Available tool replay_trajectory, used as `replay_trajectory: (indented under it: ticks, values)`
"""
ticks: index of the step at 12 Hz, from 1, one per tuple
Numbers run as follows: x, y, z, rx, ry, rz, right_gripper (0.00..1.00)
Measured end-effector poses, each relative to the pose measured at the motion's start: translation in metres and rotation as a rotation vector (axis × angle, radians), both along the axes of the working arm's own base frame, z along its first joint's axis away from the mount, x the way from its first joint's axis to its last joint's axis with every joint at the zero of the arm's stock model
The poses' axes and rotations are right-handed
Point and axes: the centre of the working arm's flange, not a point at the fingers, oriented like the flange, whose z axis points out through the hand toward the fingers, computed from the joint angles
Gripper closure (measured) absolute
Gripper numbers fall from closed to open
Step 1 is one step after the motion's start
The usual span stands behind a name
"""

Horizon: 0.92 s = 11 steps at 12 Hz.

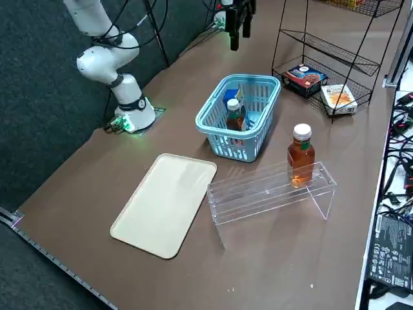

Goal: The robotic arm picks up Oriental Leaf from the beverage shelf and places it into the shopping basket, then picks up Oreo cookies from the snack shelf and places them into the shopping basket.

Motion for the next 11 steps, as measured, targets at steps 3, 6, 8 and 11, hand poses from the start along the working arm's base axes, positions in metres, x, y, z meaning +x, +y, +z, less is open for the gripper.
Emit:
replay_trajectory:
  ticks: [3,6,8,11]
  values:
    - [-0.013,-0.016,0.02,0.015,0.003,-0.022,0.0]
    - [-0.019,-0.049,0.034,0.033,-0.002,0.003,0.0]
    - [-0.022,-0.071,0.041,0.039,-0.011,-0.012,0.0]
    - [-0.026,-0.086,0.048,0.042,-0.022,-0.021,0.0]
